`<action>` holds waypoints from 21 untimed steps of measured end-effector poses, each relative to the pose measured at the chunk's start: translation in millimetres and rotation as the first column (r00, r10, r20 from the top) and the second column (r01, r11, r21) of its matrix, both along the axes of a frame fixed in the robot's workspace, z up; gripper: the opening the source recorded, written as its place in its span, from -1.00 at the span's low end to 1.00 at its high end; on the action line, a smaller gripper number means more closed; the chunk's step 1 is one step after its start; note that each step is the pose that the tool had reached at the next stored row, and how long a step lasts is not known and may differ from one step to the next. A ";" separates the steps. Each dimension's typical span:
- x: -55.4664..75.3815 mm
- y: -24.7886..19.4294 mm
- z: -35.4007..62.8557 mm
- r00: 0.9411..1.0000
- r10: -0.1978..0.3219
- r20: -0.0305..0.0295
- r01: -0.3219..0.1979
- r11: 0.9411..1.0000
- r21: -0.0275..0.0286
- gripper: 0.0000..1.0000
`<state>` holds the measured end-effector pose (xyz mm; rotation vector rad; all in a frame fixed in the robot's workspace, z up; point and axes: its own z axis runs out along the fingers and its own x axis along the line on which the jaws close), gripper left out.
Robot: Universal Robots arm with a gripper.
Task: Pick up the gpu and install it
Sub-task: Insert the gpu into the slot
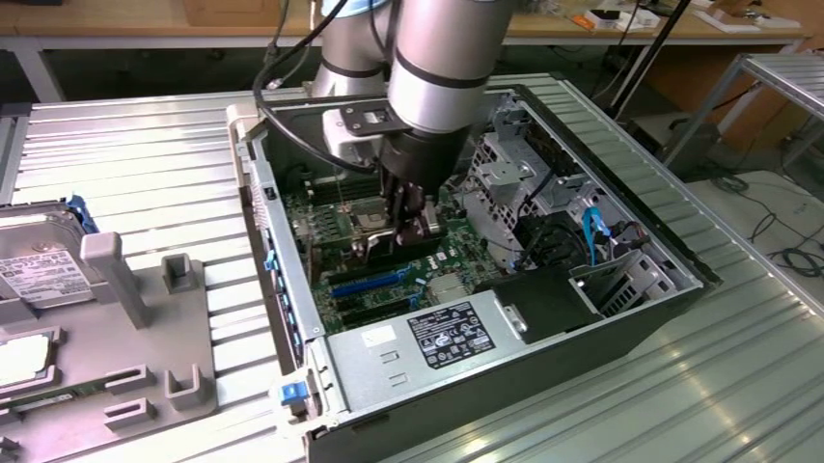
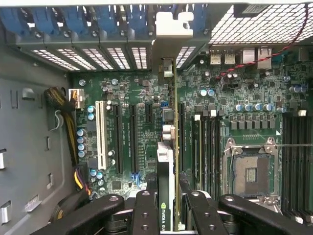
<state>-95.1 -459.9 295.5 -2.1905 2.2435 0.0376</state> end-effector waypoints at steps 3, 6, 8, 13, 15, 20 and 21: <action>-1.8 0.0 -0.9 1.000 0.000 0.001 0.000 1.000 0.000 -0.46; -10.2 0.2 -2.4 1.000 0.000 0.005 0.000 1.000 0.000 -0.46; -10.8 0.5 -3.1 1.000 0.000 0.005 0.000 1.000 0.000 -0.46; -10.8 0.5 -3.4 1.000 0.000 0.005 0.000 1.000 0.000 -0.46; -10.8 0.5 -3.4 1.000 0.000 0.005 0.000 1.000 0.000 -0.46; -10.9 0.6 -3.4 1.000 0.000 0.004 0.000 1.000 0.000 -0.46; -10.8 0.6 -3.5 1.000 0.000 0.002 0.000 1.000 -0.001 -0.46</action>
